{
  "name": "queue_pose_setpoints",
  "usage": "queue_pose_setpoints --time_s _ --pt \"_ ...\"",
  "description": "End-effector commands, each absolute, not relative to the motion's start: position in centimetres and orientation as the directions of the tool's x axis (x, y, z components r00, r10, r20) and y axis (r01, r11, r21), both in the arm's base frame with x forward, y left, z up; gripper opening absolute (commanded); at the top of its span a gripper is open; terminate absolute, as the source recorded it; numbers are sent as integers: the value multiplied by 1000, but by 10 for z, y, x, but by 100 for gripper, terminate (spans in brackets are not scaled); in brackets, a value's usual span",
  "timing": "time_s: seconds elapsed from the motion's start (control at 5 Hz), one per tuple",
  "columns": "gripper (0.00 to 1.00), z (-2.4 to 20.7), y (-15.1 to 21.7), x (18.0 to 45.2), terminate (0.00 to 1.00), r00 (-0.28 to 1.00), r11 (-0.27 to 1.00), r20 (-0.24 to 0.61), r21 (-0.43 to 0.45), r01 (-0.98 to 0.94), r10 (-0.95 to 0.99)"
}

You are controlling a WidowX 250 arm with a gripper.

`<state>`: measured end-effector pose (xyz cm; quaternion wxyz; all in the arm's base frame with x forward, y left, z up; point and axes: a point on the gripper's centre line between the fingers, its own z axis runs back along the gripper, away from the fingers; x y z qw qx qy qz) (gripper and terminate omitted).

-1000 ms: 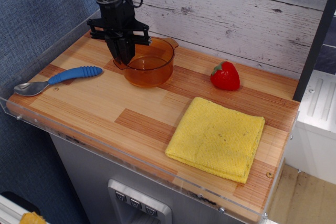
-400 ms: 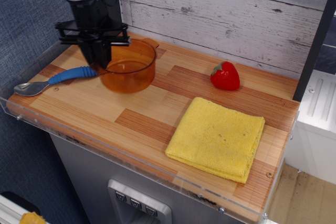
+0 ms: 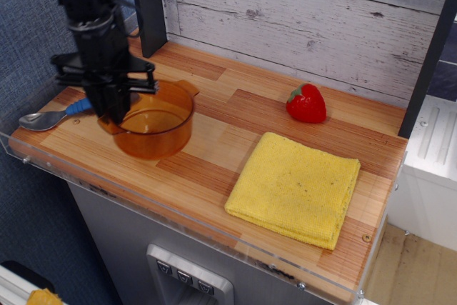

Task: Slide bowl down to edge of table.

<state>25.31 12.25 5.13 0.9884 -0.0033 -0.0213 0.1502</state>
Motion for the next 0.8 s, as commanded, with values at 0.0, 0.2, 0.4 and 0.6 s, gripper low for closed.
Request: queue_pose_setpoints --time_s 0.0,0.2,0.4,0.6 --pt "0 51 111 242 0 959 960 53 9 -279 278" --pt "0 47 111 241 0 957 958 57 9 -285 284" --pt "0 41 110 241 0 960 962 64 12 -272 271" --pt "0 41 112 240 0 956 958 81 10 -285 283"
